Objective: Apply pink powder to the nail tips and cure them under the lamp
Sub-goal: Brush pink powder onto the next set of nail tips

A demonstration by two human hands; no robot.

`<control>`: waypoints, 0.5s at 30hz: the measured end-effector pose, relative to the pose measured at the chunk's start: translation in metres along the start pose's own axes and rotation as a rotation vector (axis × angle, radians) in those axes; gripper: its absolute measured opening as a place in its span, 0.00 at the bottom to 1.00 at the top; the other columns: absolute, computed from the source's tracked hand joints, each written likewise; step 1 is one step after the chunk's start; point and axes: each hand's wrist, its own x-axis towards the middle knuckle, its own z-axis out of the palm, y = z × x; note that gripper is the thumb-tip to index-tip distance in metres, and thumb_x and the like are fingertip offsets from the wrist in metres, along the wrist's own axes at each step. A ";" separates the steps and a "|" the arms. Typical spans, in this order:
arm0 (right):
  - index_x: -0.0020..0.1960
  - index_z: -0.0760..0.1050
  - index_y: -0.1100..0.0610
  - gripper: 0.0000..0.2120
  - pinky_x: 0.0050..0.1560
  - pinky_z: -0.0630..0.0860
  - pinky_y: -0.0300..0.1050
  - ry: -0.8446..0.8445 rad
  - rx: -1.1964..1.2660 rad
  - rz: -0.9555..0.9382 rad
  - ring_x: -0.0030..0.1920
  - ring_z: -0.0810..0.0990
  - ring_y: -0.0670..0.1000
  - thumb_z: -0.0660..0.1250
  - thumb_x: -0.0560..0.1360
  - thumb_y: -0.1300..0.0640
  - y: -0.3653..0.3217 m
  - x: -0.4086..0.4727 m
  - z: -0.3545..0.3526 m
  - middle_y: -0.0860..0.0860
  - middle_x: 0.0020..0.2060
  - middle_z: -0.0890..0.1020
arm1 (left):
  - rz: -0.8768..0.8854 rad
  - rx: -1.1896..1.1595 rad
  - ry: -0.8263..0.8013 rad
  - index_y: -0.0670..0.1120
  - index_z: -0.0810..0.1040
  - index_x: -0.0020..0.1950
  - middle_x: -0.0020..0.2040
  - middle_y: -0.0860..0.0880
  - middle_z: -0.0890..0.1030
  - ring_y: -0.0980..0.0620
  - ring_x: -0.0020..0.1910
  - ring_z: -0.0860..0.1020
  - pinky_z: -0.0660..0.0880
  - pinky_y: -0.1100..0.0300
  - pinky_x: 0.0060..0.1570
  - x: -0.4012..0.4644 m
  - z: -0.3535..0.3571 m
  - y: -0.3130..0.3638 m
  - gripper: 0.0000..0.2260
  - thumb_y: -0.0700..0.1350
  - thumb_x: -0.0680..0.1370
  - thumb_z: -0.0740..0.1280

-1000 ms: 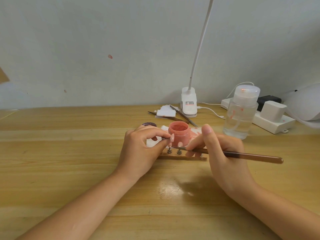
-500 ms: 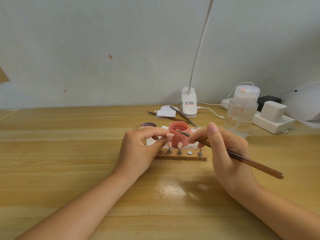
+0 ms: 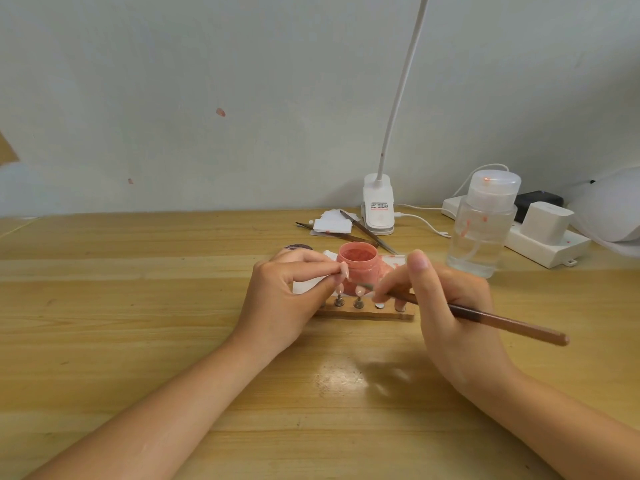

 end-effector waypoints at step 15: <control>0.32 0.79 0.56 0.23 0.38 0.71 0.34 -0.010 -0.059 -0.030 0.33 0.79 0.42 0.54 0.76 0.48 0.002 0.001 0.000 0.44 0.29 0.81 | 0.044 0.069 -0.023 0.49 0.83 0.43 0.40 0.56 0.81 0.60 0.45 0.75 0.69 0.62 0.51 0.000 -0.001 0.003 0.09 0.36 0.70 0.72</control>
